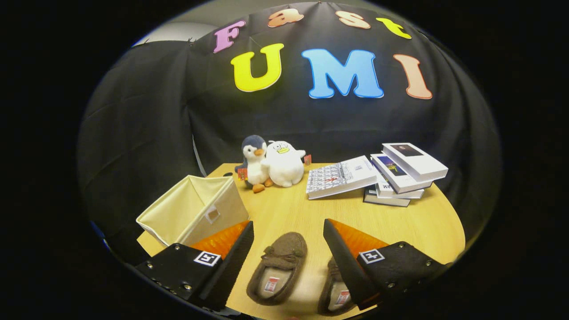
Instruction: Open the storage box then place both shoes into the box .Put the left shoe in first, then the right shoe, with the right side of both shoes facing outward in a uniform manner.
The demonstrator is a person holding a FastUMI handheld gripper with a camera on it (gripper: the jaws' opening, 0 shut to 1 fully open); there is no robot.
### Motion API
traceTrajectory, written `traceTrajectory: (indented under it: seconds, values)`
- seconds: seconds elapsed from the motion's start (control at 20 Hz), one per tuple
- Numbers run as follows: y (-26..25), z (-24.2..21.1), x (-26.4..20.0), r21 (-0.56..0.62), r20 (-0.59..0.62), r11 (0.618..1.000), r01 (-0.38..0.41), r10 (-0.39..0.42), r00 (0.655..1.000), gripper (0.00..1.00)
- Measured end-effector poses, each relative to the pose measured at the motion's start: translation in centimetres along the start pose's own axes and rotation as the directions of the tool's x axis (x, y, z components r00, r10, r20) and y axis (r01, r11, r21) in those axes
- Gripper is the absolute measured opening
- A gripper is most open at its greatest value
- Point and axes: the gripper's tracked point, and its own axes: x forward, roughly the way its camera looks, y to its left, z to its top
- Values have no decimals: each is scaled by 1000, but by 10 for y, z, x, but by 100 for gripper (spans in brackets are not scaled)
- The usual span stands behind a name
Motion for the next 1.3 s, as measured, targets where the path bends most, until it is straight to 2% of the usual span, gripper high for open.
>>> traceTrajectory:
  seconds: [0.3,0.9,1.05,1.1,1.15,1.3]
  values:
    - [-7,-61,26,8,-149,1000,1,0,989,98]
    - [-11,-129,50,26,-312,999,21,-12,950,96]
    - [-16,-141,52,5,-361,999,37,-32,932,90]
    - [-14,-147,55,21,-375,999,34,-23,927,74]
    - [-12,-151,56,38,-387,999,36,-19,922,71]
    - [-9,-155,56,96,-412,994,50,-6,911,44]
